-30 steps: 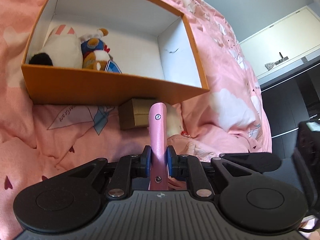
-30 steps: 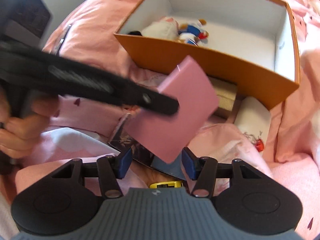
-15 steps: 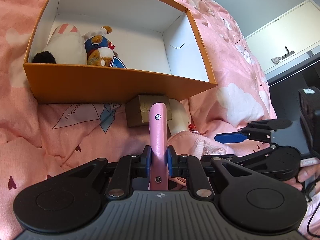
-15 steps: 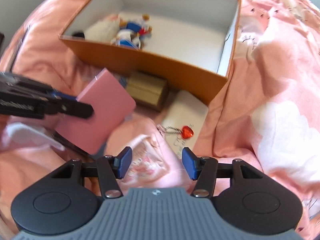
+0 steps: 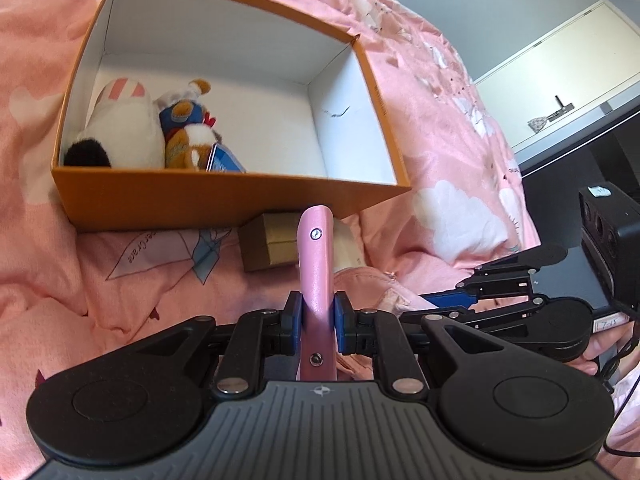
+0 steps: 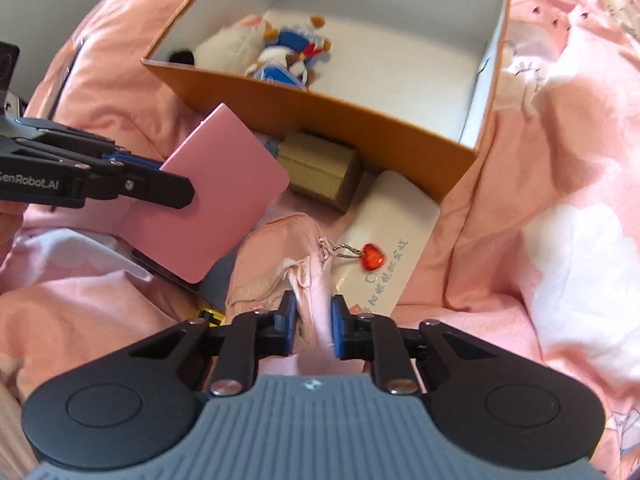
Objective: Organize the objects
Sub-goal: 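Carry the pink wallet and pink backpack up over the shoebox, then lower the wallet into the box with the left gripper while the right gripper lowers the backpack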
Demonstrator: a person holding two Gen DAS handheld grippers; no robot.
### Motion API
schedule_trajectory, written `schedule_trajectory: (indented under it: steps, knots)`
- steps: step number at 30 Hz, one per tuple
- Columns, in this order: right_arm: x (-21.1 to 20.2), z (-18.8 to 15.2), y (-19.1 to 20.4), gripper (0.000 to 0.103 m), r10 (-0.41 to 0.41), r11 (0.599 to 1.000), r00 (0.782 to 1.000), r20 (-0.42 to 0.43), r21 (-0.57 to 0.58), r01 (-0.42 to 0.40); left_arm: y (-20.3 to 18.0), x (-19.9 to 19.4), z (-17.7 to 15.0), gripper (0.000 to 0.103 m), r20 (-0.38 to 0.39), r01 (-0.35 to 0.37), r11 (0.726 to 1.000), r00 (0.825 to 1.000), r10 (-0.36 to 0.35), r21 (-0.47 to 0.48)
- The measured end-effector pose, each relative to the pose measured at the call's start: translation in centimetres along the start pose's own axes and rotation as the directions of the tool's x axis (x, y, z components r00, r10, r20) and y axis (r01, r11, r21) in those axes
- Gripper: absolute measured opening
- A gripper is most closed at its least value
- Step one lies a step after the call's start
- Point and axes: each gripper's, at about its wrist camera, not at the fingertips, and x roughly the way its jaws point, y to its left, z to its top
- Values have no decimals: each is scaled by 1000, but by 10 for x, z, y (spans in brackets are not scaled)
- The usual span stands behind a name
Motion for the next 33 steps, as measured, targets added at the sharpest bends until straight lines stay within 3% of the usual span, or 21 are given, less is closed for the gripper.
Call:
schedule_trajectory:
  steps: [5,9,11,17,22,27,33]
  knots:
    - [-36,0,2,17,-27,999,993,118,48,21,-4,-19,17,18,43,29,1000,999,-29,0]
    - [-70,7,-6,17,-57,993,971,234,113,31,-7,-37,39,18,106,58,998,993,-59,5]
    - [-88,12,-14,17,-66,987,950,305,163,16,-10,-43,53,18,138,68,998,988,-69,6]
    - [-116,32,-38,17,-116,945,862,494,321,-56,-14,-33,93,18,228,70,997,972,-64,-16]
    - [-101,53,-53,17,-192,911,820,539,409,-56,-4,14,112,18,210,71,993,976,-51,-89]
    - [-74,65,-72,17,-208,882,815,542,464,-83,7,68,120,18,156,53,988,987,-30,-144]
    - [-56,74,-82,17,-286,876,803,523,482,-3,16,117,120,18,76,52,975,996,-37,-217]
